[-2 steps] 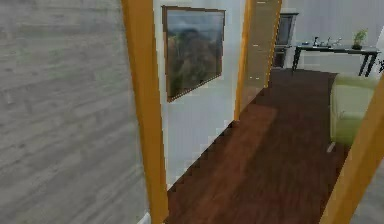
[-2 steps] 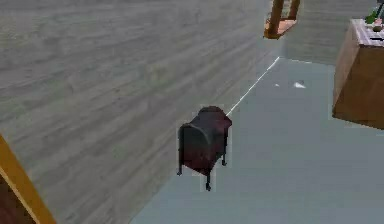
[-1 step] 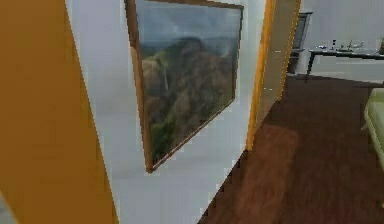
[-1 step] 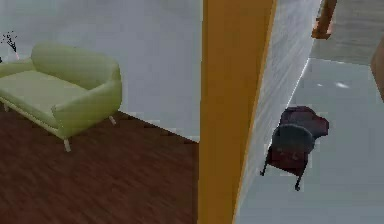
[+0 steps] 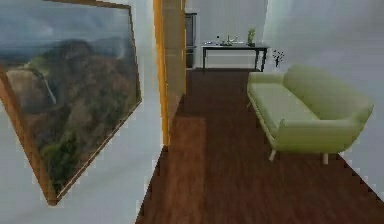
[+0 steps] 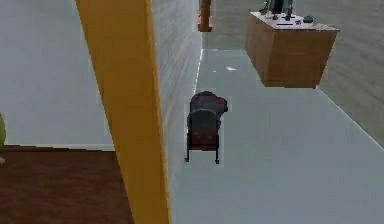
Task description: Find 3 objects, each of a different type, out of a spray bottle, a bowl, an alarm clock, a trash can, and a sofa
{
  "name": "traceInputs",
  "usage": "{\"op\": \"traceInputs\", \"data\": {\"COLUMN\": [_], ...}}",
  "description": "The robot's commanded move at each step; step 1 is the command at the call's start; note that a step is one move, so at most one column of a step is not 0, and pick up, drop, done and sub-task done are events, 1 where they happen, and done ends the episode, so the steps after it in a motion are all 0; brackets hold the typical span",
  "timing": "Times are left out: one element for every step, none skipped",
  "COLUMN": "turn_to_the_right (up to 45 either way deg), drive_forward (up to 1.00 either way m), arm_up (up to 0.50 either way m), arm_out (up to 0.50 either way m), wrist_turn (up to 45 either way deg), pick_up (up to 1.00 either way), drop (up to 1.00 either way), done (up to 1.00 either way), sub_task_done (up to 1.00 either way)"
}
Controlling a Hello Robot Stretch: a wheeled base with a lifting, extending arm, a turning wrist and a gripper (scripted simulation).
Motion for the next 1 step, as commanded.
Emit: {"op": "traceInputs", "data": {"turn_to_the_right": [0.0], "drive_forward": [0.25], "arm_up": [0.0], "arm_out": [0.0], "wrist_turn": [0.0], "pick_up": [0.0], "drop": [0.0], "done": [0.0], "sub_task_done": [0.0]}}
